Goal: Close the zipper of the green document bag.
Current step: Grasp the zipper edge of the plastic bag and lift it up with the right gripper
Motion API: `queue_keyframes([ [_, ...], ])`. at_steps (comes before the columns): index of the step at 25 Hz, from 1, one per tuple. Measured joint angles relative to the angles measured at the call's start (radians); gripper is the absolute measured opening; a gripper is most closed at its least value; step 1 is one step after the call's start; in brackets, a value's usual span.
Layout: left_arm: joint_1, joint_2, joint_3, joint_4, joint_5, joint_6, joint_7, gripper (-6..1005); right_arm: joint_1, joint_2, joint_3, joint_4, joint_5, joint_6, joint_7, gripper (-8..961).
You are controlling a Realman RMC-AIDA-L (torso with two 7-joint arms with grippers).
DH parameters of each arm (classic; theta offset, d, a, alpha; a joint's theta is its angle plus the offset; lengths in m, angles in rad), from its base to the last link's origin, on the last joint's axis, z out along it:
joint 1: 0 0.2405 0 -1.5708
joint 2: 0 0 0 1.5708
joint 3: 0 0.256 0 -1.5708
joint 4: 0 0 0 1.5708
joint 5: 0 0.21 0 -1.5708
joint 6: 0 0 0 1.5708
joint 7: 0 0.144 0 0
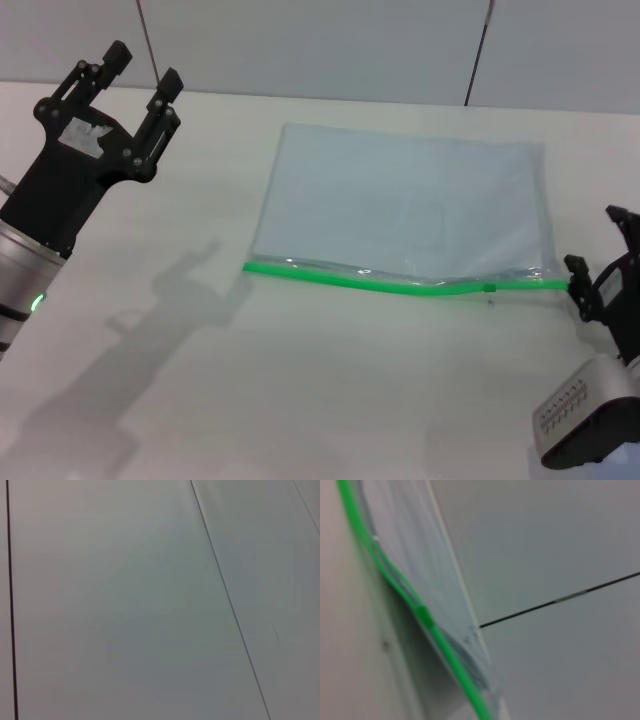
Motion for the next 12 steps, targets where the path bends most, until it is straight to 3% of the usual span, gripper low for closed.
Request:
queue_keyframes([
  [12, 0.000, 0.000, 0.000, 0.000, 0.000, -0.002, 0.000, 552, 0.014, 0.000, 0.000, -0.049, -0.055, 0.077, -0.010, 830],
])
